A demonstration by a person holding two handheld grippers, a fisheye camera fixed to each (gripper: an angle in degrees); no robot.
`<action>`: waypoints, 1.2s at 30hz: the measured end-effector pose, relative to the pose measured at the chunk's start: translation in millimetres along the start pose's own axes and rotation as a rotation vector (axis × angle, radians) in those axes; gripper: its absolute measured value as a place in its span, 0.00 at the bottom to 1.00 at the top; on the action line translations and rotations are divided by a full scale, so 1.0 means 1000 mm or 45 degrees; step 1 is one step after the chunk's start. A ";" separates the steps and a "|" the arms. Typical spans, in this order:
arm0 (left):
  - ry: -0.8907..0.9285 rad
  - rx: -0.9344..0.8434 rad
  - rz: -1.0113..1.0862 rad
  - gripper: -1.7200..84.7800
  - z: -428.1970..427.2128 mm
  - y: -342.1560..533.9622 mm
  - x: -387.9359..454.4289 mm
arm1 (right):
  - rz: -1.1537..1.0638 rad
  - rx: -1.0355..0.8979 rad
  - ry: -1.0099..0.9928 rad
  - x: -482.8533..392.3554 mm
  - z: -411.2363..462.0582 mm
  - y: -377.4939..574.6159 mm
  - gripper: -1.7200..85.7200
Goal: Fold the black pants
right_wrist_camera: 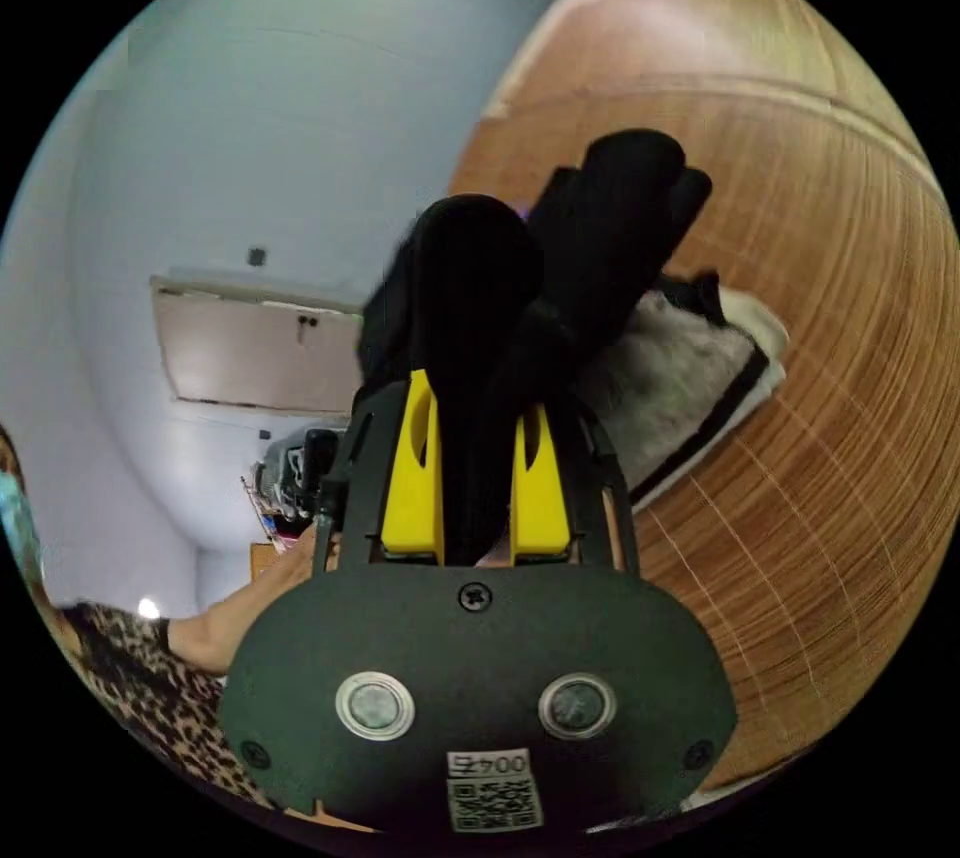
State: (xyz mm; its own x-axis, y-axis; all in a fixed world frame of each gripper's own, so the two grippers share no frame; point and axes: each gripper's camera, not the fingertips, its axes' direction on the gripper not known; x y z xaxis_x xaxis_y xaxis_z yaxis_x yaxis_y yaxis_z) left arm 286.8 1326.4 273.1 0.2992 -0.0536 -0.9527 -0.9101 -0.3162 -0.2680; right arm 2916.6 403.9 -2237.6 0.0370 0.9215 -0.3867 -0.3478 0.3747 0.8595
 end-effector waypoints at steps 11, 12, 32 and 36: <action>-0.024 0.053 -0.326 0.16 0.042 0.020 -0.055 | 0.108 -0.250 0.204 0.038 0.052 -0.001 0.16; -0.012 0.057 -0.363 0.15 0.046 0.022 -0.060 | 0.138 -0.251 0.187 0.043 0.054 0.002 0.16; 0.008 0.678 -0.553 0.02 0.019 0.440 0.100 | -0.577 -0.886 -0.112 -0.306 0.079 0.256 0.01; -0.029 0.957 -0.675 0.02 0.047 0.591 0.164 | -0.766 -1.271 -0.194 -0.395 0.145 0.386 0.01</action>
State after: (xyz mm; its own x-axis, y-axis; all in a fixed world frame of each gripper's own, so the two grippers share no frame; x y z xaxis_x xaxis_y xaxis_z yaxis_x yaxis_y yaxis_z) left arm -215.6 1175.2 -48.2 0.7322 -0.0561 -0.6788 -0.6047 0.4050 -0.6857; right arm 2904.0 199.3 -1704.6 0.5340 0.6516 -0.5388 -0.8135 0.5697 -0.1173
